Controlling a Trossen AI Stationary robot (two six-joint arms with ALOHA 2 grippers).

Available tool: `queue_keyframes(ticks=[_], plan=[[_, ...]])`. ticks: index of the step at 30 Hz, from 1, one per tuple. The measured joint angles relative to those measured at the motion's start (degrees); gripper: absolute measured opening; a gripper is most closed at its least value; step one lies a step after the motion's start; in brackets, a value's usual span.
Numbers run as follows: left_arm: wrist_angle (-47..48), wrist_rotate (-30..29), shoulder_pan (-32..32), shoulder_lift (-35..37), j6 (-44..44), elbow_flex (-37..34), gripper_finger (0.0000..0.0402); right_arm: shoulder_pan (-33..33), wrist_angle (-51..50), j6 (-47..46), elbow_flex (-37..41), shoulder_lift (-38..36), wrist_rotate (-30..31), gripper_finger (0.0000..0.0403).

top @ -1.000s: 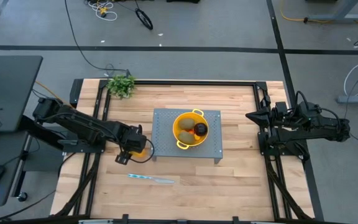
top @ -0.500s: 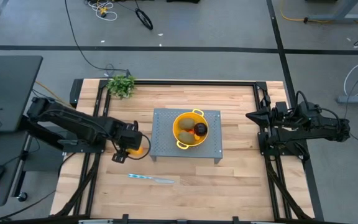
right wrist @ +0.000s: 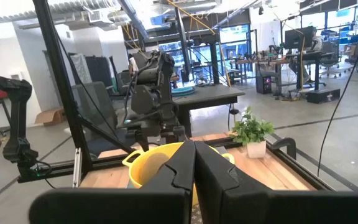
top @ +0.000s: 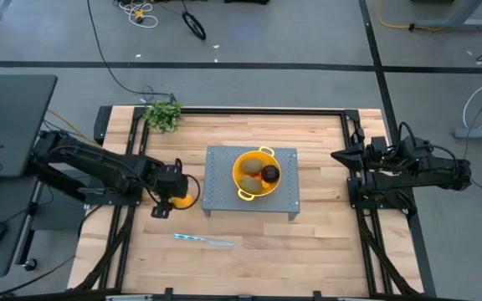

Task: Pick & Place Fruit
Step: Put the mango into the strainer bowl on the shelf

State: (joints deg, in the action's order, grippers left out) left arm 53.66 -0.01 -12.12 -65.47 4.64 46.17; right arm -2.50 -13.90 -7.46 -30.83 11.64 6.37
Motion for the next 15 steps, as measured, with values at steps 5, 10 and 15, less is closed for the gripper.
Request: queue_keyframes(ticks=[5, 10, 15], plan=[[0.02, 0.47, 0.00, 4.08, 4.00, 0.00, 0.0273, 0.00, 1.61, 0.00, 0.00, 0.00, -0.02, 0.0015], [0.02, 1.24, -0.02, 8.85, 8.32, 0.00, 0.0273, 0.00, 2.94, 0.00, 0.00, 0.00, -0.17, 0.0015], [0.03, 0.69, 0.00, 12.03, 10.12, 0.00, 0.0269, 0.00, 2.94, 0.00, 0.00, 0.00, -0.15, 0.0015]])
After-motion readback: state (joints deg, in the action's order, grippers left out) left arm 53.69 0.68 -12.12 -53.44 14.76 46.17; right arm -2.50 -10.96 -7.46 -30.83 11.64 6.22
